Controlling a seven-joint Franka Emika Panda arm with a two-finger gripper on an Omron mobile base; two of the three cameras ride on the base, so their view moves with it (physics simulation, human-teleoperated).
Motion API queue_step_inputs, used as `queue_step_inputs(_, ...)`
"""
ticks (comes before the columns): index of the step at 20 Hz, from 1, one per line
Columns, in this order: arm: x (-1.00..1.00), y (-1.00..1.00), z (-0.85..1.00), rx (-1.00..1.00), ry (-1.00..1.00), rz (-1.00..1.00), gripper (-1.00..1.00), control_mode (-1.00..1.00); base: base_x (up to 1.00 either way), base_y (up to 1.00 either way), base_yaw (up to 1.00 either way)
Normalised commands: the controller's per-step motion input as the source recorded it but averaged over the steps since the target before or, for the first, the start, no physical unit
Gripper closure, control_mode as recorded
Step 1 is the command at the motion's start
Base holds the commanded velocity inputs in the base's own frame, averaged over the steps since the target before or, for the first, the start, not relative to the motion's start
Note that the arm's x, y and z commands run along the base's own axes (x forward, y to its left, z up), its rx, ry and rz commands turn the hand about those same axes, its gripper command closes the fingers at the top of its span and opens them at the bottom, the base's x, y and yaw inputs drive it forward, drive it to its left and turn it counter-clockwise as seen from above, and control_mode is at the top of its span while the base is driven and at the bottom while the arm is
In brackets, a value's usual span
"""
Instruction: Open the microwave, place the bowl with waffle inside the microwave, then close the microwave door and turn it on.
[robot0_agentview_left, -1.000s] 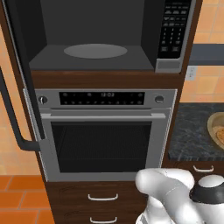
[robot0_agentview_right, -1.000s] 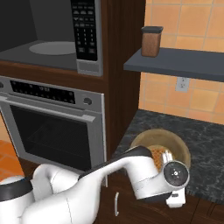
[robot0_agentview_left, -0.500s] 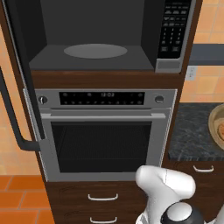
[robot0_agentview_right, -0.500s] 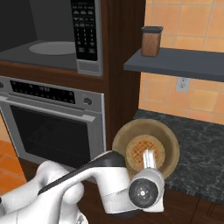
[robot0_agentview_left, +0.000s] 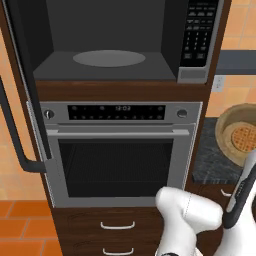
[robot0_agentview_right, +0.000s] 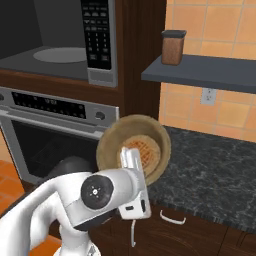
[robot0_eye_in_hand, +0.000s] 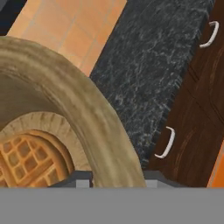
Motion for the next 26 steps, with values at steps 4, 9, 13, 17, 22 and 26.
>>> queue_step_inputs(4, 0.0, 0.81, 0.79, -0.08, 0.0, 0.0, 1.0, -1.0, 0.0, 0.0, 0.0)
queue_step_inputs(9, 0.0, 0.81, 0.78, -0.03, 0.01, 0.0, 1.0, -1.0, 0.0, 0.0, 0.0)
queue_step_inputs(13, -0.03, 0.54, 0.65, 0.01, 0.04, 0.0, 1.0, -1.0, 0.0, 0.0, 0.0)
queue_step_inputs(17, -0.13, 0.51, 0.64, 0.12, 0.08, 0.06, 1.0, -1.0, 0.0, 0.0, 0.0)
queue_step_inputs(22, -0.54, 0.68, 0.26, 0.16, -0.01, 0.17, 1.0, -1.0, 0.0, 0.0, 0.0)
queue_step_inputs(26, -0.15, 0.92, 0.21, 0.12, -0.01, 0.09, 1.0, -1.0, 0.0, 0.0, 0.0)
